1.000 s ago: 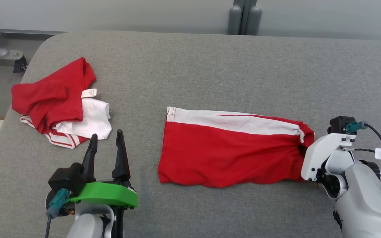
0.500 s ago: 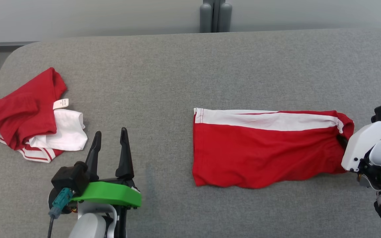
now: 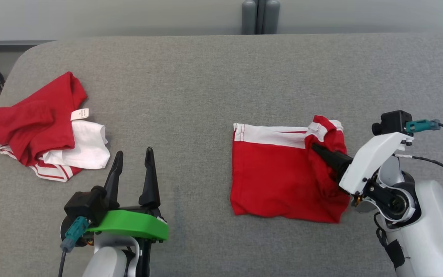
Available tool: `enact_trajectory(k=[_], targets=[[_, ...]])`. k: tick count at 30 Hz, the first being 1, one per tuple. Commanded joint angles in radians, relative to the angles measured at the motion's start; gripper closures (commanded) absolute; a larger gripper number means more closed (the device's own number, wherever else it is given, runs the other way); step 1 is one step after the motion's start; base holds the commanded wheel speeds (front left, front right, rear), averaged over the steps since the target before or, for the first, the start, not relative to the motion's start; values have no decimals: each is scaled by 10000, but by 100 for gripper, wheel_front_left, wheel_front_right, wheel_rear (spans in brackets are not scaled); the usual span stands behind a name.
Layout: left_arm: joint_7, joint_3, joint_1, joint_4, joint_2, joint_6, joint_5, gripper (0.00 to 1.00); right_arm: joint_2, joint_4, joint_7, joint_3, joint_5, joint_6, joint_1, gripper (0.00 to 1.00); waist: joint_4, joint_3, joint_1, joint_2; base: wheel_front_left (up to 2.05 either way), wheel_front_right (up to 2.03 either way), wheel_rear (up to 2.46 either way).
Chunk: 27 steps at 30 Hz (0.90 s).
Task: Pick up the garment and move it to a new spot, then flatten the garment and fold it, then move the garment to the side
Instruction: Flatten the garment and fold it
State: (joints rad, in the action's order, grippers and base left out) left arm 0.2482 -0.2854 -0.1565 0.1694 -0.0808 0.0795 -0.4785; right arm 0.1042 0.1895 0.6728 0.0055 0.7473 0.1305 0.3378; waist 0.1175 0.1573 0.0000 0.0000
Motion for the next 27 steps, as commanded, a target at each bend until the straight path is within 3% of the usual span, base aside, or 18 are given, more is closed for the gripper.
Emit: enact_trajectory(k=[1, 12, 13, 14, 15, 21, 27], targets=[[47, 15, -221, 8, -39, 15, -13, 0, -96, -25, 23, 62, 38, 2, 20, 100, 231, 14, 0, 0, 0, 0, 0], [86, -122, -295, 135, 95, -19, -153, 0, -484, 1248, -410, 641, -520, 2, 806, 100, 925, 133, 0, 0, 0, 0, 0], [95, -137, -293, 151, 108, -23, -167, 0, -495, 1406, -507, 672, -577, 2, 879, 71, 957, 142, 0, 0, 0, 0, 0], [101, -149, -291, 164, 116, -23, -173, 0, -496, 1539, -578, 703, -609, 2, 937, 57, 976, 150, 0, 0, 0, 0, 0], [110, -166, -292, 179, 126, -24, -176, 0, -510, 1673, -675, 771, -648, 2, 1030, 0, 993, 157, 0, 0, 0, 0, 0], [137, -290, -321, 215, 168, -45, -182, 0, -531, 2002, -1213, 1518, 423, 2, 1434, 0, 950, 156, 0, 0, 0, 0, 0], [165, -431, -385, 197, 190, -97, -125, 0, -515, 1732, -2094, 1696, 509, 2, 1638, 0, 730, 132, 0, 0, 0, 0, 0]])
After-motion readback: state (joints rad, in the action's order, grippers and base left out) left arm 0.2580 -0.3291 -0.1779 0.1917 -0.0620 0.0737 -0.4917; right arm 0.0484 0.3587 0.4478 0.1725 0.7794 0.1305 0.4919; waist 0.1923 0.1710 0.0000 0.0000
